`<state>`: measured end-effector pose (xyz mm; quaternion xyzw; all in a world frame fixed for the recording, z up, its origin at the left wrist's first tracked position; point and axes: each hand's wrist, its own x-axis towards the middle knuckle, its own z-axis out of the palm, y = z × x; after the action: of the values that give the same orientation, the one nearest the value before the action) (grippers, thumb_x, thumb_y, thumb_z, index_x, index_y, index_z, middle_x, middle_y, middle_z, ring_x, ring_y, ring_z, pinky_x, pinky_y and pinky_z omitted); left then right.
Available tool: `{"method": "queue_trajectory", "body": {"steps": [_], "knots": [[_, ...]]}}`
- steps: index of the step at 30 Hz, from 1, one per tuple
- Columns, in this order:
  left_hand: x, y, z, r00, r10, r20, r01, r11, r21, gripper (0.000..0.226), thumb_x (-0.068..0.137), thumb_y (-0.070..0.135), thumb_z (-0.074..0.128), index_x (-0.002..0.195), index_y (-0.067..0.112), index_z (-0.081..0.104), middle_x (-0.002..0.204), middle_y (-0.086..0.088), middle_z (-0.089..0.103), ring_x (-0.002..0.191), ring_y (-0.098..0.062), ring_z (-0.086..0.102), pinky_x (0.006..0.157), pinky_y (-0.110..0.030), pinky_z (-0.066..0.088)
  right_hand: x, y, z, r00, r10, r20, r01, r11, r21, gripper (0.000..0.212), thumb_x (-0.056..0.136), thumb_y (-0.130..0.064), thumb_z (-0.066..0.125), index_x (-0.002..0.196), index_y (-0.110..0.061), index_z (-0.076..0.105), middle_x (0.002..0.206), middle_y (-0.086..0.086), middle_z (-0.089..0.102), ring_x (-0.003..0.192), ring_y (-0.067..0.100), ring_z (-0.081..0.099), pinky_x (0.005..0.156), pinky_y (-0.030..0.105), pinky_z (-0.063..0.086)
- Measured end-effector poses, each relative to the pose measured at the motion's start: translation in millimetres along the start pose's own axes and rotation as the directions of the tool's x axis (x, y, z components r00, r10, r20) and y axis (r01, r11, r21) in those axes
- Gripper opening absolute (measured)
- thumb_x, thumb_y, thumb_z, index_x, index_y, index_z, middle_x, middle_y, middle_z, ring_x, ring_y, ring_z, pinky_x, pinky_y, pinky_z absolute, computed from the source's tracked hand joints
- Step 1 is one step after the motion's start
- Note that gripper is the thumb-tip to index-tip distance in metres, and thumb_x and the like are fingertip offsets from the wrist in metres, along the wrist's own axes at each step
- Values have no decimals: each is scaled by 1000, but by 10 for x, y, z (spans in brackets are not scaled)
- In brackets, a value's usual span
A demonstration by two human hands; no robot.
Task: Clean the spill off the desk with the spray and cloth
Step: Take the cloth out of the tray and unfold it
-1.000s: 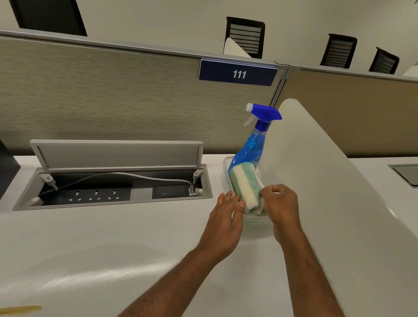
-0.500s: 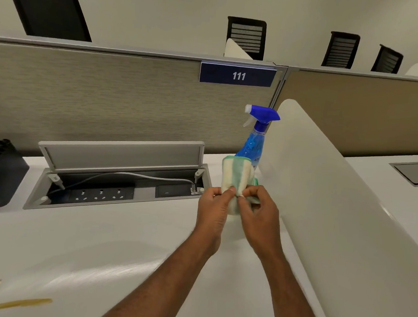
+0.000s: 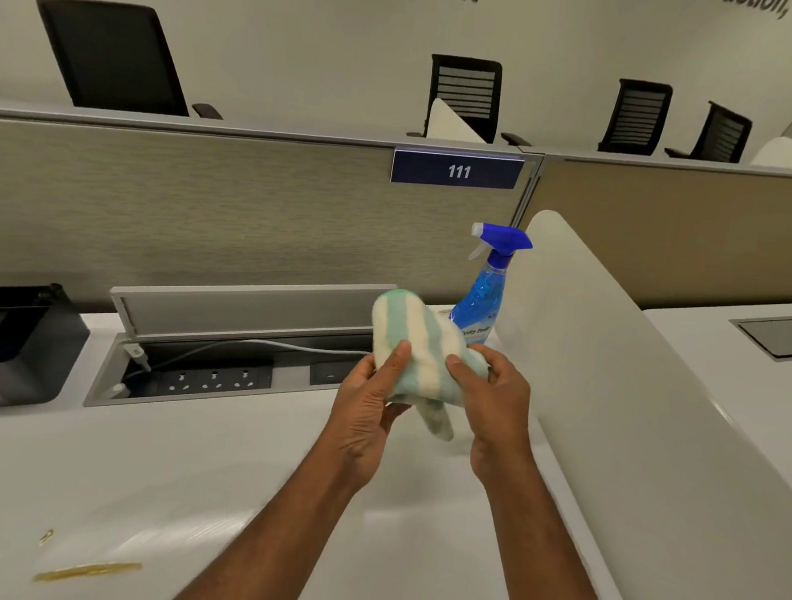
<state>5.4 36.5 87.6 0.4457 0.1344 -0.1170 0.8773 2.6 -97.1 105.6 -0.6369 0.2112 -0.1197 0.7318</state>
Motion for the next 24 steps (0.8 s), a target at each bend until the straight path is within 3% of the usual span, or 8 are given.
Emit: {"method": "queue_trajectory", "body": {"steps": [6, 9, 11, 12, 14, 16, 20, 24], "knots": [[-103, 109, -122, 990, -75, -123, 71, 997, -38, 37, 85, 15, 76, 121, 14, 67, 104, -6, 80, 95, -24, 74, 68, -34, 63, -133, 54, 118, 978, -74, -195, 49, 990, -129, 24, 84, -6, 70, 104, -19, 65, 110, 6, 69, 96, 22, 67, 65, 21, 49], [-147, 187, -173, 984, -69, -164, 66, 998, -21, 42, 86, 14, 76, 126, 13, 62, 112, -8, 75, 99, -27, 72, 63, -34, 63, -350, 80, 136, 919, -393, -36, 349, 850, -394, 46, 85, 4, 60, 124, -20, 60, 129, -3, 59, 119, 12, 55, 79, 3, 46], [-176, 226, -196, 983, -51, -178, 52, 999, -2, 46, 86, 12, 75, 129, 12, 60, 116, -10, 73, 102, -29, 70, 60, -32, 63, -453, 140, 150, 852, -521, 56, 497, 770, -399, 42, 89, -4, 57, 128, -22, 59, 132, -6, 57, 127, 10, 51, 97, 13, 47], [-191, 244, -204, 983, -48, -175, 49, 999, -3, 46, 86, 10, 75, 130, 11, 60, 118, -11, 73, 103, -30, 70, 59, -31, 63, -483, 175, 164, 878, -475, 56, 459, 805, -375, 38, 95, -16, 59, 132, -24, 56, 135, -7, 55, 128, 11, 51, 102, 25, 50], [-227, 265, -221, 988, -56, -146, 54, 998, -15, 44, 85, 4, 74, 127, 8, 63, 118, -14, 75, 102, -31, 72, 61, -32, 63, -517, 196, 211, 991, -129, 46, 137, 960, -245, 55, 92, -44, 66, 141, -32, 44, 141, -7, 51, 126, 14, 54, 98, 39, 55], [-274, 275, -249, 992, -73, -107, 71, 997, -23, 43, 83, -2, 73, 124, 6, 65, 114, -14, 78, 98, -31, 75, 65, -37, 65, -504, 190, 225, 982, 168, 89, -165, 985, -45, 62, 87, -45, 71, 141, -34, 43, 134, -4, 59, 116, 15, 61, 84, 37, 58], [-329, 306, -336, 993, -101, -67, 97, 993, -61, 45, 83, 18, 78, 125, 9, 66, 117, -15, 78, 106, -38, 74, 86, -62, 61, -410, 241, 200, 980, 180, 84, -192, 969, 159, 48, 84, -4, 72, 125, -27, 61, 104, -2, 76, 93, 17, 74, 69, 31, 62], [-311, 396, -401, 987, -152, -56, 146, 983, -108, 41, 87, 47, 72, 116, 18, 71, 110, -11, 80, 97, -33, 78, 75, -57, 64, -402, 212, 189, 997, 52, 53, -54, 998, 45, 51, 81, 10, 66, 111, -30, 67, 105, -3, 77, 89, 7, 74, 69, 23, 59]]}}
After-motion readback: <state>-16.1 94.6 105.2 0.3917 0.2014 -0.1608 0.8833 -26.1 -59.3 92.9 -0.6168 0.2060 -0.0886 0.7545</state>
